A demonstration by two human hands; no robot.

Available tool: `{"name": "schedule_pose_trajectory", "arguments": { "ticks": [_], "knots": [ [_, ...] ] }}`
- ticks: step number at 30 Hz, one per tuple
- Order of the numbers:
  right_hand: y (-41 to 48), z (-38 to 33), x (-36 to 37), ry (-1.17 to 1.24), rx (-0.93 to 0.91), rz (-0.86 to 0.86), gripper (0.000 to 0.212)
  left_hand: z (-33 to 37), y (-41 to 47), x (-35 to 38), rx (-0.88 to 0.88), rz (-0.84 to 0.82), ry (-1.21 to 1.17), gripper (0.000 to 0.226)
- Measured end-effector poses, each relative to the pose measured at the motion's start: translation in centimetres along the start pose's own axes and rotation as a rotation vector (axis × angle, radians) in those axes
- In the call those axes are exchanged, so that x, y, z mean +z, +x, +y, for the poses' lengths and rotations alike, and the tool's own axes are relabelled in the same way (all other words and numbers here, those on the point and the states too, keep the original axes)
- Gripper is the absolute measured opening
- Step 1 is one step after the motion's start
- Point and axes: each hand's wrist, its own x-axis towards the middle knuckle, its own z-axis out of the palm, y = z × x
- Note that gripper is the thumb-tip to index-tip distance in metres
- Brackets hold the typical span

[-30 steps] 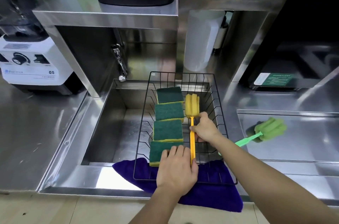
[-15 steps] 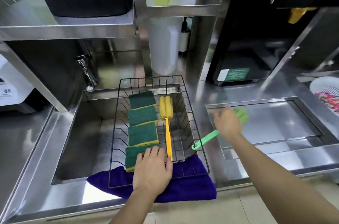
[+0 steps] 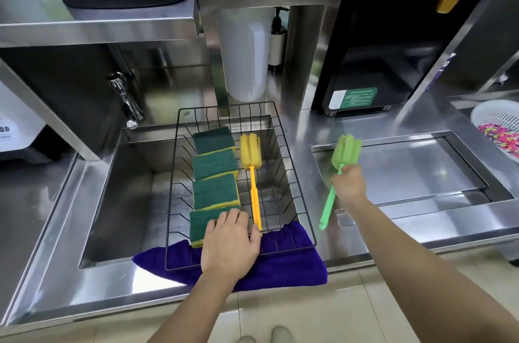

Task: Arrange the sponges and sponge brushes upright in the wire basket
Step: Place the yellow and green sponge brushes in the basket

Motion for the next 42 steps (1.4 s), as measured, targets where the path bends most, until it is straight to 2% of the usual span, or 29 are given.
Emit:
{"name": "schedule_pose_trajectory", "arguments": {
  "ticks": [4, 8, 13, 19, 23, 29, 35, 42],
  "knots": [
    [-0.2, -2.8, -0.6, 0.278, -0.081, 0.095, 0.018, 0.0, 0.0, 0.0, -0.002, 0.002, -0.015, 0.035],
    [-1.8, -7.0, -0.8, 0.364, -0.296, 0.113, 0.017, 0.0, -0.1, -0.1, -0.002, 0.002, -0.015, 0.034],
    [-4.8, -10.5, 2.8, 0.146, -0.477, -0.115, 0.025, 0.0, -0.1, -0.2, 0.002, -0.006, -0.021, 0.034],
    [-7.2, -9.7, 7.4, -0.264, -0.493, -0.349, 0.031, 0.1, -0.2, -0.5, 0.011, -0.002, -0.022, 0.034],
    [-7.8, -8.3, 8.9, -0.39, -0.448, -0.465, 0.027, 0.1, -0.1, -0.4, 0.017, 0.001, -0.016, 0.035],
    [-7.4, -7.0, 9.7, -0.559, -0.439, -0.461, 0.024, 0.1, -0.2, -0.2, 0.025, 0.022, -0.025, 0.036],
    [-6.9, -6.7, 10.2, -0.793, -0.523, -0.48, 0.032, 0.1, -0.2, -0.3, 0.029, 0.034, -0.036, 0.036],
    [-6.8, -7.9, 8.8, -0.792, -0.574, -0.472, 0.031, 0.0, -0.1, -0.1, 0.033, 0.027, -0.023, 0.037]
  ]
}}
